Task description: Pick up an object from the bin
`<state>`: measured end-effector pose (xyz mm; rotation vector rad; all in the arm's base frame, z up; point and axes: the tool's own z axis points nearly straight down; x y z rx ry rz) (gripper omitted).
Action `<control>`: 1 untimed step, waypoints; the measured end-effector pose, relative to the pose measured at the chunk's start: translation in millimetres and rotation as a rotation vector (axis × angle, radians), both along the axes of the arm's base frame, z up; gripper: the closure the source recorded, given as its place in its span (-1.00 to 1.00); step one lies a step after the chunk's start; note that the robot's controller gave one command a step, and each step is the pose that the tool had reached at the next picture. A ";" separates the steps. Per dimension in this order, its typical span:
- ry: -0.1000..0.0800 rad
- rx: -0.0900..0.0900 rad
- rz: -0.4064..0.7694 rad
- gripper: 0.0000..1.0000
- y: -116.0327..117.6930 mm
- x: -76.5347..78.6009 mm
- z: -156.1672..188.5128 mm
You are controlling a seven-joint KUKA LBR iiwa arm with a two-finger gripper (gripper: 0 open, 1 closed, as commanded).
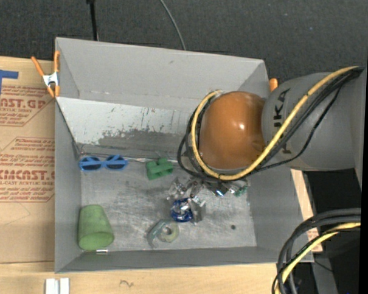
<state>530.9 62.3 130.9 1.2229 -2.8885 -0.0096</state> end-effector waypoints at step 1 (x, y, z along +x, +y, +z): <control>-0.019 -0.001 0.003 1.00 16.6 6.1 147.6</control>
Offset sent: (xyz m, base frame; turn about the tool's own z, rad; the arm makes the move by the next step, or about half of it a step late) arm 0.0042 0.0146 0.1428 -0.0029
